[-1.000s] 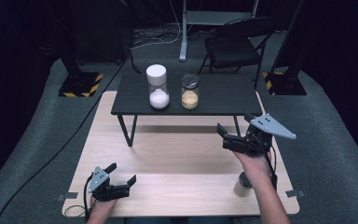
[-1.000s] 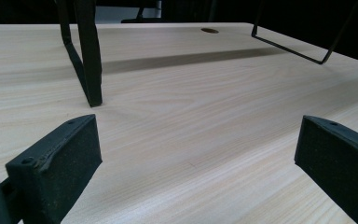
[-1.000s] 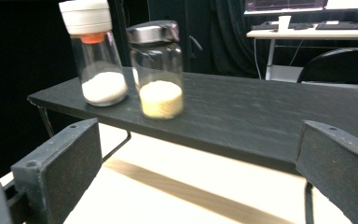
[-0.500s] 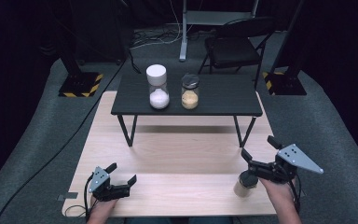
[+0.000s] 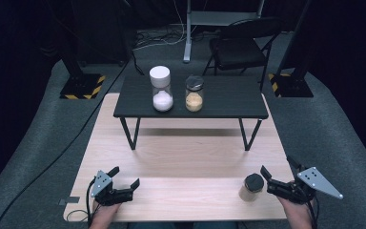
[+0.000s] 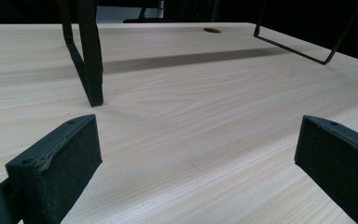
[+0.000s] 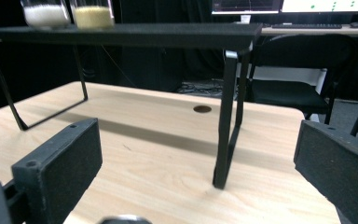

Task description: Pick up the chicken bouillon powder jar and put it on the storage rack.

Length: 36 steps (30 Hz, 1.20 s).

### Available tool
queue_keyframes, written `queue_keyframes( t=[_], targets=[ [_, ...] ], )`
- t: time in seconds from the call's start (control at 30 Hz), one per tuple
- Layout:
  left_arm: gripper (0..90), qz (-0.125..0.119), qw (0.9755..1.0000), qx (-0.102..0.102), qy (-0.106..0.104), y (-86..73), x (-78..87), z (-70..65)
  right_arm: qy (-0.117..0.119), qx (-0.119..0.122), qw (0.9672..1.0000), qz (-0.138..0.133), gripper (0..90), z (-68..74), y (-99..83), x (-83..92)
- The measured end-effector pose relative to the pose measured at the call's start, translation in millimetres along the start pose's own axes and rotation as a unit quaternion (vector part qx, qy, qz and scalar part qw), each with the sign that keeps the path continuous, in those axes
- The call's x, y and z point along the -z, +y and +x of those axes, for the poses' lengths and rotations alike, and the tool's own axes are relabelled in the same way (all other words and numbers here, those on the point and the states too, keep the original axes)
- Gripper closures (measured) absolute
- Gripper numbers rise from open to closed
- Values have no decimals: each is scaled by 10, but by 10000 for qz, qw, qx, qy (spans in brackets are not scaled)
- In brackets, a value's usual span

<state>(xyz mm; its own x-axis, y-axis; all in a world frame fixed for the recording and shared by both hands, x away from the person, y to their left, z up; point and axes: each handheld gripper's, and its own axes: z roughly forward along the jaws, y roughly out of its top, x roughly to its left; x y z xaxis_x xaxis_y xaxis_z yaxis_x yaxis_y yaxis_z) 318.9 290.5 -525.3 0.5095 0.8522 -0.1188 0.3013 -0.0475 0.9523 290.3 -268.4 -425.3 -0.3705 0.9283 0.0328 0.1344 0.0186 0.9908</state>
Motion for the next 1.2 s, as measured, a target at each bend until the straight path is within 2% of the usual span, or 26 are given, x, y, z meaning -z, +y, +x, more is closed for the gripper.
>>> queue_keyframes(
  t=[0.13,0.33,0.57,0.8,1.2],
  targets=[
    [1,5,10000,2,-8,1,-2,0,-37,-24,10000,33,2,-50,-110,10],
    [1,-3,10000,-18,-12,-1,1,-4,-281,-60,9994,169,2,-139,-275,3],
    [1,10,10000,-13,-12,0,-2,-6,-532,-371,9976,260,3,-318,-464,35],
    [1,6,10000,-9,-1,0,-2,-6,-573,-495,9964,385,2,-405,-659,39],
    [1,11,10000,-29,8,0,-3,-13,-689,-687,9935,598,2,-489,-846,43]
  ],
)
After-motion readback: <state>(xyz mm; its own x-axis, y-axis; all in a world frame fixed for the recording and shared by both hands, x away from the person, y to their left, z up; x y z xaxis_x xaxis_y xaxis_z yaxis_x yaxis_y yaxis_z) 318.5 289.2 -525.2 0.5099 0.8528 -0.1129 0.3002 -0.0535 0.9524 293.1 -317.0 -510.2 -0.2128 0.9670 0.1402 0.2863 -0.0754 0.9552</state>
